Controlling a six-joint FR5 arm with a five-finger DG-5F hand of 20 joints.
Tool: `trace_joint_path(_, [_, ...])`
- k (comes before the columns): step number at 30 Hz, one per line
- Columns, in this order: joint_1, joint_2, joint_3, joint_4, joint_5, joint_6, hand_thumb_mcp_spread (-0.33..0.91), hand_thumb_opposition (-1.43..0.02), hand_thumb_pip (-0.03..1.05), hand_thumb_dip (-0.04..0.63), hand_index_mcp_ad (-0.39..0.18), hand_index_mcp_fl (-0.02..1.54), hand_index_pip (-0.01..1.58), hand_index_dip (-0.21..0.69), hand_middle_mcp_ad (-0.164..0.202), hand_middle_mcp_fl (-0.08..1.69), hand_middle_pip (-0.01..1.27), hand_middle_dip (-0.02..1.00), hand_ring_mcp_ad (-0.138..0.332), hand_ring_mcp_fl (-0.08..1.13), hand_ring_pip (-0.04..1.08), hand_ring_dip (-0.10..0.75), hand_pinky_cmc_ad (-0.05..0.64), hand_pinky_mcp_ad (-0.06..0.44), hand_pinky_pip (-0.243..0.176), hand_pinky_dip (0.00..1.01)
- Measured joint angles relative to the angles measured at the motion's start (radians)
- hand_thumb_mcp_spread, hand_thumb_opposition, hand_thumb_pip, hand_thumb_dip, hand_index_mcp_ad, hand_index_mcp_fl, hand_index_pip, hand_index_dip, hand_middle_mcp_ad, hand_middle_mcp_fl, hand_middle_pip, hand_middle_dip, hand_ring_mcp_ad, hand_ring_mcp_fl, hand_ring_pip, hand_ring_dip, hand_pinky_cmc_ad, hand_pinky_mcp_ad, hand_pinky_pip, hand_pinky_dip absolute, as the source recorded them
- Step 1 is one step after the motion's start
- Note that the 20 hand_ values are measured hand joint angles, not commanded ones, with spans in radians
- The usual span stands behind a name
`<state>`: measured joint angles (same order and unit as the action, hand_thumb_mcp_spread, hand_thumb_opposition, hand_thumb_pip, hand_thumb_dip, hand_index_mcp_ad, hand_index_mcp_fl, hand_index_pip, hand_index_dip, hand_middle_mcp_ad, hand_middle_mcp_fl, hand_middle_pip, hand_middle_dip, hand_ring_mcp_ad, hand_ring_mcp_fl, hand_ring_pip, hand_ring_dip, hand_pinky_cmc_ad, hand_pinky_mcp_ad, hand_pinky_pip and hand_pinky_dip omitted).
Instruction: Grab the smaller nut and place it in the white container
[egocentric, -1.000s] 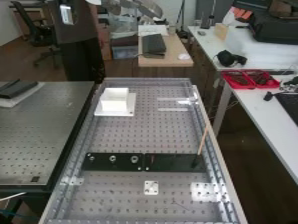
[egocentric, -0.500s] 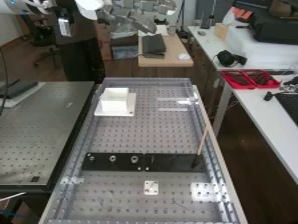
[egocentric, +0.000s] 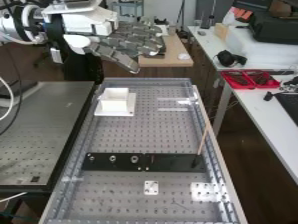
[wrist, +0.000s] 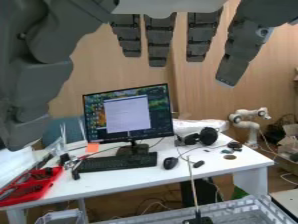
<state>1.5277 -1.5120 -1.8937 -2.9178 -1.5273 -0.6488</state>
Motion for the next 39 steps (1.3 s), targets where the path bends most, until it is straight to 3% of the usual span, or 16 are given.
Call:
trace_joint_path(14, [-0.068,-0.007,-0.098,0.067,0.004,0.005,0.36,-0.71,0.47,0.103,-0.051,0.04,0.28,0.094,0.051,0.04,0.13,0.22,0.176,0.0,0.09,0.075,0.443,0.332,-0.096,0.49])
trace_joint_path(19, [-0.1,-0.015,-0.15,0.128,-0.009,0.003,0.35,-0.73,0.48,0.126,-0.065,0.04,0.45,0.087,0.051,0.06,0.13,0.22,0.176,0.0,0.09,0.08,0.443,0.332,-0.096,0.49])
trace_joint_path(30, [-0.115,-0.052,-0.196,0.188,0.015,0.02,0.37,-0.74,0.55,0.143,-0.087,0.04,0.85,0.063,0.051,0.06,0.12,0.22,0.176,0.0,0.09,0.082,0.443,0.328,-0.096,0.48])
trace_joint_path(39, [-0.196,-0.09,-0.237,0.252,-0.067,-0.001,0.39,-0.77,0.56,0.155,-0.103,0.01,1.08,0.056,0.051,0.06,0.12,0.22,0.176,0.0,0.09,0.082,0.442,0.328,-0.096,0.47])
